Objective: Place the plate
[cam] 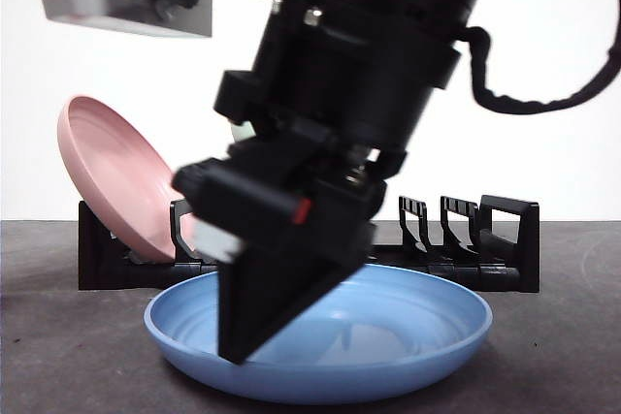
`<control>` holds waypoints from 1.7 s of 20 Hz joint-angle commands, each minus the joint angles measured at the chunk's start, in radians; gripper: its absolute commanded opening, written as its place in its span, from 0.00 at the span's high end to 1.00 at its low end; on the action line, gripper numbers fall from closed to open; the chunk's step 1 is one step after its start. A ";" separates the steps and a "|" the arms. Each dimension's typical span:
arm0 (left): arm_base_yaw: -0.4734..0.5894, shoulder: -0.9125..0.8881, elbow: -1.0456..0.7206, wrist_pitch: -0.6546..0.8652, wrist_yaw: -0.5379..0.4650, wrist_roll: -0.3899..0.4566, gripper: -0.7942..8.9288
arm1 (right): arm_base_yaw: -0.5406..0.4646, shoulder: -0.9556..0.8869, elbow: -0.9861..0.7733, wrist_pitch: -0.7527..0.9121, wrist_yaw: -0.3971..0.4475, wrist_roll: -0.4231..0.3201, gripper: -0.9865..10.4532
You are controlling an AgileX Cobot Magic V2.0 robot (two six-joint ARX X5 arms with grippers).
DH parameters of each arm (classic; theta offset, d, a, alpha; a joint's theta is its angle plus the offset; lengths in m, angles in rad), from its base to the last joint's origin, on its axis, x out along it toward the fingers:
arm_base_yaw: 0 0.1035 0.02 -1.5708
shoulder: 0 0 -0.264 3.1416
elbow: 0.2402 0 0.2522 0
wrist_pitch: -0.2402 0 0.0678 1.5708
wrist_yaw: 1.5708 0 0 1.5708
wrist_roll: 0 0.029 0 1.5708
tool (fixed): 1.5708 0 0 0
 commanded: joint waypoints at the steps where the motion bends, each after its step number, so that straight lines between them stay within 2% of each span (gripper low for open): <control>1: -0.003 0.005 0.021 0.008 -0.001 0.010 0.56 | 0.016 0.005 0.043 0.006 -0.063 0.089 0.78; 3: -0.003 0.005 0.021 0.012 -0.001 0.010 0.56 | 0.016 -0.024 0.104 -0.018 -0.171 0.142 0.71; 4: -0.003 0.005 0.021 0.017 -0.001 0.010 0.56 | 0.016 -0.048 0.141 -0.035 -0.190 0.167 0.71; 5: -0.003 0.005 0.021 0.023 -0.001 0.010 0.56 | 0.013 -0.075 0.175 -0.054 -0.176 0.180 0.71; 8: -0.003 0.012 0.021 0.061 0.000 0.009 0.56 | -0.067 -0.191 0.206 -0.097 -0.039 0.219 0.72; 13: -0.025 0.060 0.021 0.105 0.000 0.009 0.56 | -0.390 -0.349 0.148 -0.153 -0.037 0.234 0.72; 18: -0.068 0.161 0.023 0.224 -0.002 0.008 0.56 | -0.801 -0.473 0.044 -0.183 -0.164 0.208 0.72; 20: -0.096 0.217 0.027 0.273 -0.047 0.008 0.56 | -0.925 -0.491 0.038 -0.235 -0.195 0.195 0.72; 22: -0.139 0.290 0.053 0.308 -0.153 0.014 0.56 | -1.003 -0.497 0.038 -0.266 -0.224 0.177 0.72; 24: -0.182 0.387 0.124 0.286 -0.298 0.053 0.56 | -1.037 -0.499 0.038 -0.270 -0.243 0.177 0.72; 28: -0.266 0.615 0.333 0.183 -0.486 0.088 0.56 | -1.040 -0.499 0.038 -0.269 -0.245 0.172 0.72; 31: -0.302 0.764 0.463 0.109 -0.563 0.088 0.56 | -1.040 -0.499 0.038 -0.270 -0.245 0.170 0.72; 34: -0.316 0.844 0.518 0.076 -0.602 0.087 0.57 | -1.040 -0.499 0.038 -0.270 -0.245 0.169 0.72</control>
